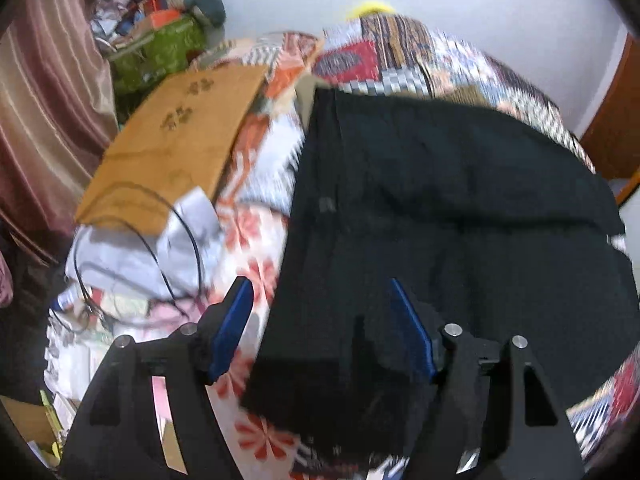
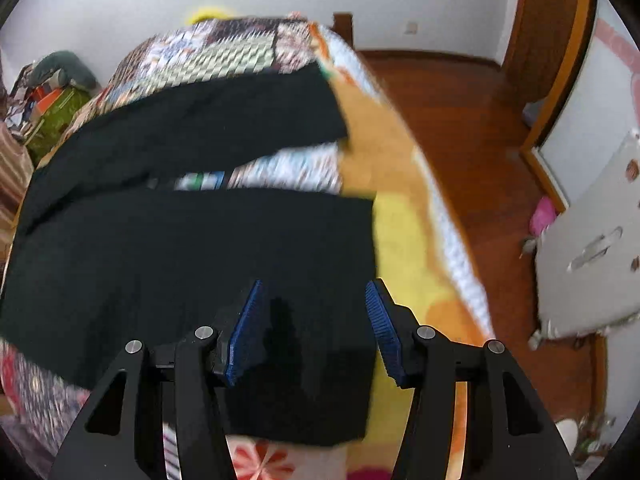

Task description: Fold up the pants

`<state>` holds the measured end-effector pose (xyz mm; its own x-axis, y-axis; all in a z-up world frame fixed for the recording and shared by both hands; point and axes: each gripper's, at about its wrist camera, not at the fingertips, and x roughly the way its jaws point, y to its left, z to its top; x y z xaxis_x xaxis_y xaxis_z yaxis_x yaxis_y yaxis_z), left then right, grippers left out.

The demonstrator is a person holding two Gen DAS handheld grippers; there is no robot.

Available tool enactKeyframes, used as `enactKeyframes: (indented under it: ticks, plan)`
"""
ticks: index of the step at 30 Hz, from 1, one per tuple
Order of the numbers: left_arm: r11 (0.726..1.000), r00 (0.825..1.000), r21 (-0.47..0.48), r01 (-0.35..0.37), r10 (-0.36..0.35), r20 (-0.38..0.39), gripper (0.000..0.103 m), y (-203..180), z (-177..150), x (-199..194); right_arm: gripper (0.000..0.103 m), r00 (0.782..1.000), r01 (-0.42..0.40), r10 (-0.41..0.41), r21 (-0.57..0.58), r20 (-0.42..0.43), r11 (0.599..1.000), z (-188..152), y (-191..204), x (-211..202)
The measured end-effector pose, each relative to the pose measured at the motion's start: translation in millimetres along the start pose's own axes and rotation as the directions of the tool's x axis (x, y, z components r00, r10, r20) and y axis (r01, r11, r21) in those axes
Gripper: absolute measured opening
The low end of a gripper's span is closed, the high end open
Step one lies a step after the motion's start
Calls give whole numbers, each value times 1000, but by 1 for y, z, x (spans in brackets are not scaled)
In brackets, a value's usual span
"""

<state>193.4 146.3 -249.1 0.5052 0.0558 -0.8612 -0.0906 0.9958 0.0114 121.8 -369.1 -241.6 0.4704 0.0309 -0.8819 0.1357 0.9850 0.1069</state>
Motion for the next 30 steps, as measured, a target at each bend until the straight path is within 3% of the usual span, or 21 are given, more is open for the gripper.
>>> enactKeyframes:
  ticks: [7, 11, 19, 24, 30]
  plan:
    - [997, 990, 31, -75, 78, -118, 71, 0, -45, 33, 51, 999, 5, -6, -28, -36, 1000, -25, 10, 5]
    - [998, 996, -4, -58, 57, -74, 70, 6, -56, 33, 52, 999, 0, -1, -27, -48, 1000, -23, 7, 7]
    - [998, 997, -3, -61, 61, -56, 67, 5, -78, 22, 52, 998, 34, -37, -50, -53, 998, -24, 11, 5]
    - [998, 996, -38, -48, 45, -81, 66, 10, -60, 18, 52, 1000, 22, -23, -64, -10, 998, -9, 23, -8]
    - [998, 998, -61, 0, 4, 56, 66, 7, 4, -7, 52, 996, -12, 25, -140, 87, 990, 41, 51, -20]
